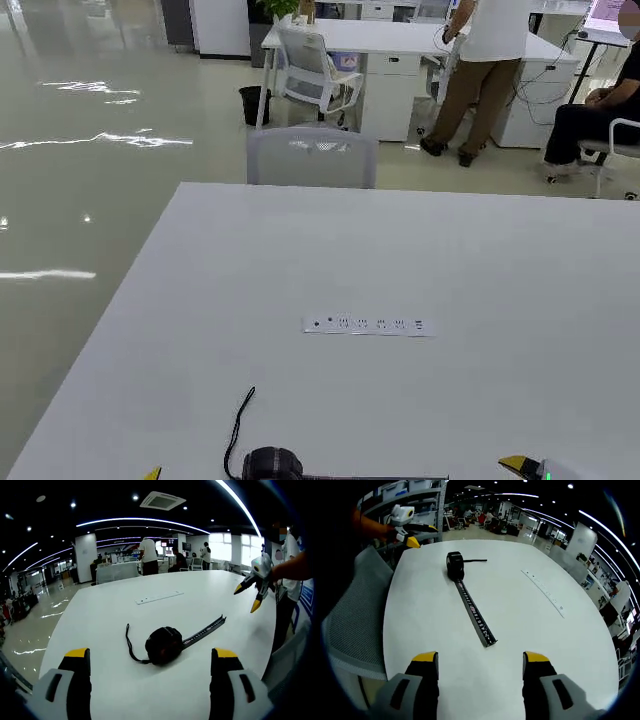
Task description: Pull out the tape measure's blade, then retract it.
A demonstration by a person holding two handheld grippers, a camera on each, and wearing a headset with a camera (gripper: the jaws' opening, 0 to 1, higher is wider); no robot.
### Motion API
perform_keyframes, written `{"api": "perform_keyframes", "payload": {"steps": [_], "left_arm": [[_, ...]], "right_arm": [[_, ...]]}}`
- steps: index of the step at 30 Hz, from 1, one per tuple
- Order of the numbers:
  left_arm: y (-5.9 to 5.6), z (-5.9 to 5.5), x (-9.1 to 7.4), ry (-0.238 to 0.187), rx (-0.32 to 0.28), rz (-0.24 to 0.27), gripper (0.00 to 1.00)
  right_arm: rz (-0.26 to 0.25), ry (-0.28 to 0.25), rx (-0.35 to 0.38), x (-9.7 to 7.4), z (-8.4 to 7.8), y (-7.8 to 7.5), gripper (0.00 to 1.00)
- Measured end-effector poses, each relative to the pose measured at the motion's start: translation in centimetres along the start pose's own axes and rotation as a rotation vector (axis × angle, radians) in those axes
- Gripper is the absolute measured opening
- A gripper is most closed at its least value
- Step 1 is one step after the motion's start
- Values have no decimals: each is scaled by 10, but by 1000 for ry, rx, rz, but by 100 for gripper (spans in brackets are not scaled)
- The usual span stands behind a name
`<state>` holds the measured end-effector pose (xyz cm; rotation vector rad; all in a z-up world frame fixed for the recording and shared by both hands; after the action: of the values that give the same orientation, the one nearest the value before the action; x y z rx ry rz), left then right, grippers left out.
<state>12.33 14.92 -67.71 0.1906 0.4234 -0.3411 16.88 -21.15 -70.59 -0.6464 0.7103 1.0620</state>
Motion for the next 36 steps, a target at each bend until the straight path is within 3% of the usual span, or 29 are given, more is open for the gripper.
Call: {"api": "perform_keyframes", "payload": {"steps": [2, 8, 16, 18, 25, 36], "left_arm": [[0, 0, 1, 0, -3, 8, 99], [-6, 3, 6, -5, -3, 30, 99], [-8, -2, 20, -6, -11, 38, 99], [-5, -6, 25, -8, -17, 45, 99], [-5, -3, 35, -18, -14, 60, 99], [-13, -5, 58, -18, -22, 59, 99]], "right_arm": [[38, 16, -4, 5, -1, 0, 66], [74, 65, -43, 21, -4, -5, 63], [128, 114, -92, 42, -7, -9, 61], [133, 125, -100, 48, -8, -11, 59], [155, 142, -106, 60, -6, -13, 54], [201, 179, -133, 84, -9, -15, 46]]}}
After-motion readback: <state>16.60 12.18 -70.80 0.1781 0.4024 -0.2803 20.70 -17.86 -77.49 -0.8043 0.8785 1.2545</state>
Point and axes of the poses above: the centre of the closed fingertips' face, and the gripper's own axes: x roughly forward along the fingers, y roughly to its left, z roughly out of its top, the point moved 1 cm from there along -x, roughly backward along the fingers, and after that the axes turned 3 degrees about x, right-handed, at the moved point
